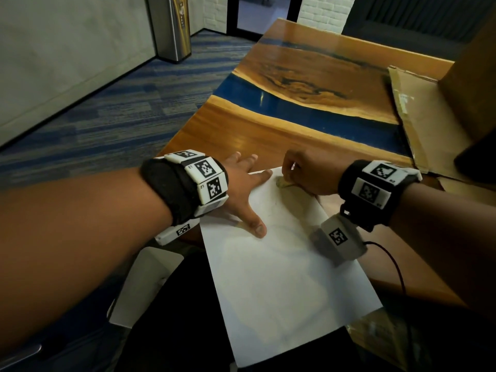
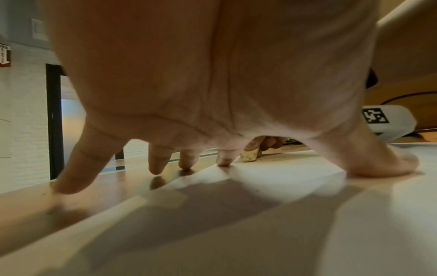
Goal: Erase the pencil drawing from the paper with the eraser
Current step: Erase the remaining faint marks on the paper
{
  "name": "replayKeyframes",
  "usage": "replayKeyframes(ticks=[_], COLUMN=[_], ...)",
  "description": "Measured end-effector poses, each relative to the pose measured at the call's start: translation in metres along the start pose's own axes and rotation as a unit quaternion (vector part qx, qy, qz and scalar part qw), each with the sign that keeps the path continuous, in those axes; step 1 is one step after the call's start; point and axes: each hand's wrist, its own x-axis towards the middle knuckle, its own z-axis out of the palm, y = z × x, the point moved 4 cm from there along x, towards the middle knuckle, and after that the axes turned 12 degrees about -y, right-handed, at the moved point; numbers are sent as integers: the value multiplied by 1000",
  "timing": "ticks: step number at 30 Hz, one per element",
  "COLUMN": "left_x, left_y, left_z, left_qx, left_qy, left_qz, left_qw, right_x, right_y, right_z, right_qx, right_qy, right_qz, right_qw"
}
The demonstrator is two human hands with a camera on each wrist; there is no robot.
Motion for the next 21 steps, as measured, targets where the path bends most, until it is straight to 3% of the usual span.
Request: replayKeyframes(ticks=[2,5,10,15,19,21], left_x=[-1,-1,3,2,4,3], left_y=[0,1,1,2,3,2], left_z=[1,-1,-1,-3,-1,-1], left_qx=[-2,10,10,16,20,27], left_qy=[-10,-18,-16,-17,-10,-9], left_qz=[0,3,2,-4,-1,-6], left_qw=[1000,1000,1000,1000,1000,1000], right_x=[-8,-20,-4,-12,-3,-5], right_y=[-8,-17,-6,-15,-8,-9], right_z=[5,11,0,5,-2,1], right_qx=[-17,-42,1,-52,-16,-42], right_qy=[-19,-107,-23,-152,-35,-94], right_qz=[-45,-104,-26,-90,-41,-67], right_qw=[999,988,999,983,998,992])
